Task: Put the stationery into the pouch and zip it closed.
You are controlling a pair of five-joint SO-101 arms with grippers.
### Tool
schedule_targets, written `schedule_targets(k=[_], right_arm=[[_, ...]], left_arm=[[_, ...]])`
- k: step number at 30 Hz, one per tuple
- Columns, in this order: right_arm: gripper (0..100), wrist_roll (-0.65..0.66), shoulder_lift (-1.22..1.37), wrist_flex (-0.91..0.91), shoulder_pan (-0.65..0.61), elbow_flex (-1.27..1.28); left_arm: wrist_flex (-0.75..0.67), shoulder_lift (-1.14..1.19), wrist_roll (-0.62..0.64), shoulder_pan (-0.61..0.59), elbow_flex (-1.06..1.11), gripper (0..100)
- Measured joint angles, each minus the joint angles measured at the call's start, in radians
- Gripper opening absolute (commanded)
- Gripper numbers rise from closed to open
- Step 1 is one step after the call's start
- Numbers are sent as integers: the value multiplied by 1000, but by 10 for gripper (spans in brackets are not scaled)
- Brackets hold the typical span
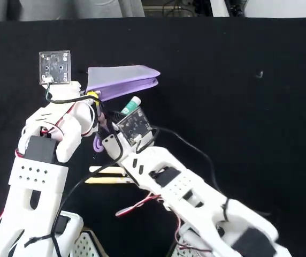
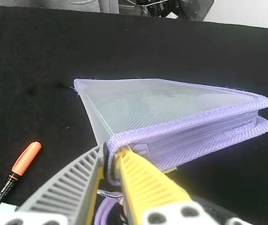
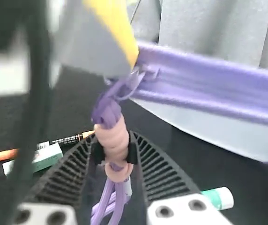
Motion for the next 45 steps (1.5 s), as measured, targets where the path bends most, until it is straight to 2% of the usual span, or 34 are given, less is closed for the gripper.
schedule_targets(k=[4,13,19,27,34,45], right_arm=[[11,0,-137,138,23,0],[11,0,-470,457,150,2],[11,2,-578,629,219,-49],[11,2,-586,738,311,-141],[11,52,-586,816,381,-212],[11,60,-586,901,486,-288]], left_arm=[[-12,0,-21,-15,0,29],[-143,-6,-69,-35,106,29],[-155,-8,-78,-37,110,29],[-158,-8,-80,-115,110,29],[-196,-9,-80,-120,147,29],[-244,-8,-81,-126,184,29]])
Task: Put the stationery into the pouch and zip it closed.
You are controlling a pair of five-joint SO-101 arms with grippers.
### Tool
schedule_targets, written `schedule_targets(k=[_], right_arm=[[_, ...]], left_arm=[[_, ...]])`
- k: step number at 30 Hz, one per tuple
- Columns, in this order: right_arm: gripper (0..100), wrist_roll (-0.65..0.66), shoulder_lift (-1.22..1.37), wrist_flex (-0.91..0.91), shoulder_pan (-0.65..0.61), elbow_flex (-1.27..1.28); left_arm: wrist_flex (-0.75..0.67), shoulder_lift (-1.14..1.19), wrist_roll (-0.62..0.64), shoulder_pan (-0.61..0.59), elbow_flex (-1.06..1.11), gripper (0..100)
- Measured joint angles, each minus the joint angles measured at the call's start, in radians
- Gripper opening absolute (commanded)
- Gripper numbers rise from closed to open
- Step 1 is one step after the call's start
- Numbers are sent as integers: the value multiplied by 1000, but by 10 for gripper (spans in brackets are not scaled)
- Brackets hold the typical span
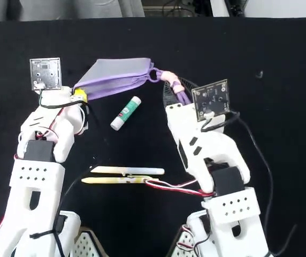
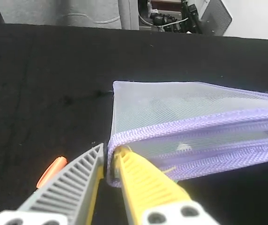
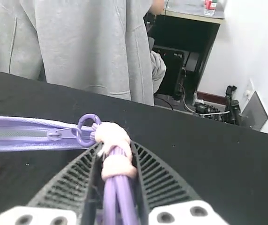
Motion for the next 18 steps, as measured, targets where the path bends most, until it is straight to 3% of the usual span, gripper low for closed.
schedule_targets(k=[8,14,18], right_arm=[[11,0,0,17,0,0],[11,0,0,17,0,0],[11,0,-3,17,3,-8]], left_arm=[[-20,0,0,0,11,35],[-89,0,0,-2,61,195],[-91,0,0,-3,63,205]])
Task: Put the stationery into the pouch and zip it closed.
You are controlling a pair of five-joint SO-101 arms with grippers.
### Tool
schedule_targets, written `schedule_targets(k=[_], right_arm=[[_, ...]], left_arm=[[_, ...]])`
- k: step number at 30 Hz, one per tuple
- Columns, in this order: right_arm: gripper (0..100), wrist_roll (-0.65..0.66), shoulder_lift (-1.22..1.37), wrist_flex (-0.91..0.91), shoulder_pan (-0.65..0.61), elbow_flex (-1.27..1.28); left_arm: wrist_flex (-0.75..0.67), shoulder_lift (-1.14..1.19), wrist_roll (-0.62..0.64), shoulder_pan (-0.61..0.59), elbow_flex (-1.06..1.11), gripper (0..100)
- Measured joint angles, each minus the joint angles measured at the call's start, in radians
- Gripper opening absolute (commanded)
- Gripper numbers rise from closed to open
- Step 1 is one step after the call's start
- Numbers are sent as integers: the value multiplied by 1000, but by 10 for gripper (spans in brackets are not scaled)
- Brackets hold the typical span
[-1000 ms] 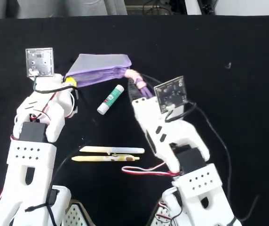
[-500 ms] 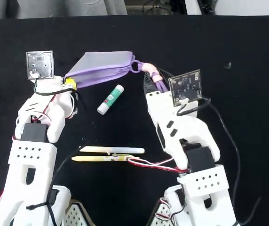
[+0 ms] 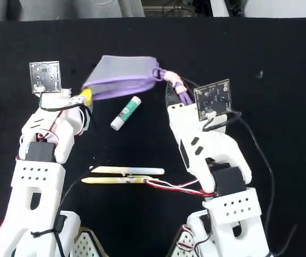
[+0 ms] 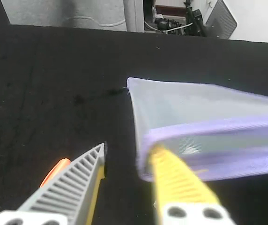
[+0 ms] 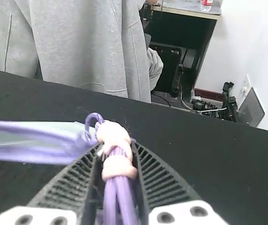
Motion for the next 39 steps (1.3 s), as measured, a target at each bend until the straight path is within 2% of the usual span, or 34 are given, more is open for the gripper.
schedule_targets(k=[6,13,21,31,36,39], right_arm=[[11,0,-15,0,0,-12],[11,0,-15,0,0,-12],[11,0,-15,0,0,-12],[11,0,-15,0,0,-12],[11,0,-15,0,0,-12],[11,0,-15,0,0,-12]], left_arm=[[-12,0,0,9,8,210],[-180,2,0,34,130,211],[-207,44,0,34,130,211],[-210,436,3,52,-103,205],[-218,502,54,54,-170,203],[-284,502,61,54,-170,127]])
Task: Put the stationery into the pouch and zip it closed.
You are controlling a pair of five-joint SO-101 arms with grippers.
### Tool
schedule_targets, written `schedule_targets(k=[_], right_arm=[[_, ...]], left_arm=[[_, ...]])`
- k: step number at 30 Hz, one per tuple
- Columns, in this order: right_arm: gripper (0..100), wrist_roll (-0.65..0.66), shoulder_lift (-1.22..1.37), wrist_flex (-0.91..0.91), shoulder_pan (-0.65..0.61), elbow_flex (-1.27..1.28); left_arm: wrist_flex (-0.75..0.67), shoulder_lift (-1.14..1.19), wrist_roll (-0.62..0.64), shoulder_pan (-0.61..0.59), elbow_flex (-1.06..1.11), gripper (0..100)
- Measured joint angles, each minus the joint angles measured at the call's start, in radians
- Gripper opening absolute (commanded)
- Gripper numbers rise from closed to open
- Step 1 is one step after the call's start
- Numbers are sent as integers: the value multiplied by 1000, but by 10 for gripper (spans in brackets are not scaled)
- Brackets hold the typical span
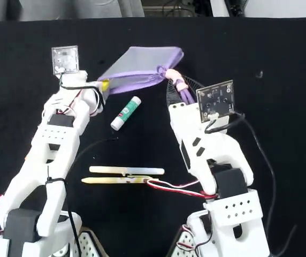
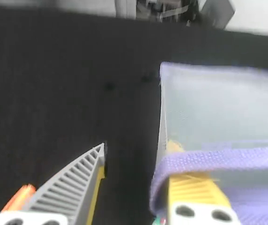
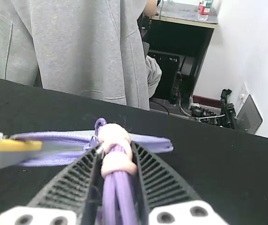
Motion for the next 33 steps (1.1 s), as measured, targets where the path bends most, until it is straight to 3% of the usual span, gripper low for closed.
schedule_targets(k=[3,14,24,33], right_arm=[[11,0,0,0,0,0],[27,0,2,2,0,2],[291,-3,-2,23,-28,-2],[329,-2,-2,43,-94,-2]], left_arm=[[-66,6,3,0,17,21],[-92,5,8,12,23,28],[313,8,5,5,-288,28],[508,8,9,-58,-502,28]])
